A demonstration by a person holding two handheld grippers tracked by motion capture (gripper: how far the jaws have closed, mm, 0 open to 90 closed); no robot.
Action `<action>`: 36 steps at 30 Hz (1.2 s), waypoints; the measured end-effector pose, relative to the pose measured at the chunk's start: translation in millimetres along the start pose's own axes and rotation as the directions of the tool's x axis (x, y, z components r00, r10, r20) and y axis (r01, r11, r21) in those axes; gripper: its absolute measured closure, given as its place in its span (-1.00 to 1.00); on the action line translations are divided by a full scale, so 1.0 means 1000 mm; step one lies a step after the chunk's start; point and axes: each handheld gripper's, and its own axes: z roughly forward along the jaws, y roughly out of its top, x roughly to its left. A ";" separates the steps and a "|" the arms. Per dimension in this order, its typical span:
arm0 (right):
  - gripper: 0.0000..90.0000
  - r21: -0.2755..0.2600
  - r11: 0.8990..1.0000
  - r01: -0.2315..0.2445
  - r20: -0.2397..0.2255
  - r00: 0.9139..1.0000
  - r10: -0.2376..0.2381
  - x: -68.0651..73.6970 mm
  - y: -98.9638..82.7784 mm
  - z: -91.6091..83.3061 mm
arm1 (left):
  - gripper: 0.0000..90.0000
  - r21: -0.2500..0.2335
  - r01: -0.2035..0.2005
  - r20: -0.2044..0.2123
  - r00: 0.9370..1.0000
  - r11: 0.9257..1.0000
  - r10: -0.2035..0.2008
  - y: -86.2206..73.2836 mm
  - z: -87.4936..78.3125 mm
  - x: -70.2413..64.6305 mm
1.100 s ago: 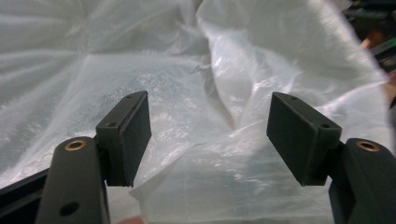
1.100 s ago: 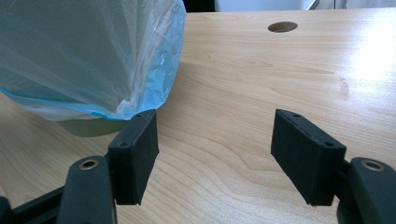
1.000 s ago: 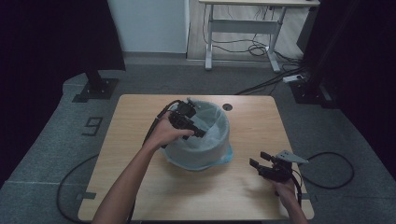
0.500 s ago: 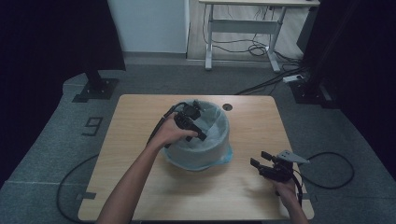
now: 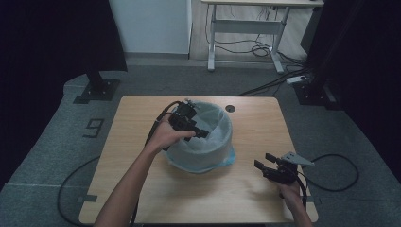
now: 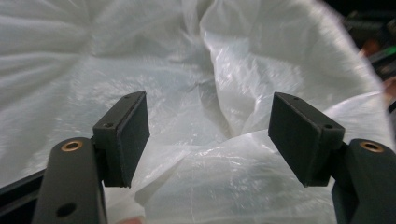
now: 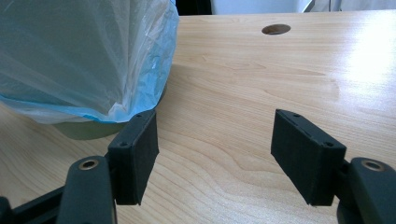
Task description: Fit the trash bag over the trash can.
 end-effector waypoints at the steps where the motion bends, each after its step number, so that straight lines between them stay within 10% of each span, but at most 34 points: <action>1: -0.31 0.003 1.000 0.001 0.000 1.000 -0.001 0.000 0.000 0.000 | -0.37 -0.036 0.005 0.001 1.000 0.999 -0.005 -0.003 -0.005 0.001; 14: -0.31 0.008 1.000 0.004 0.003 1.000 -0.004 0.001 -0.001 0.001 | -0.36 -0.236 -0.003 -0.005 1.000 0.972 0.002 -0.034 -0.049 0.006; 36: -0.31 0.017 1.000 0.007 0.005 1.000 -0.007 0.002 -0.001 0.003 | -0.35 -0.332 0.014 -0.049 0.998 0.943 -0.033 -0.103 -0.088 0.016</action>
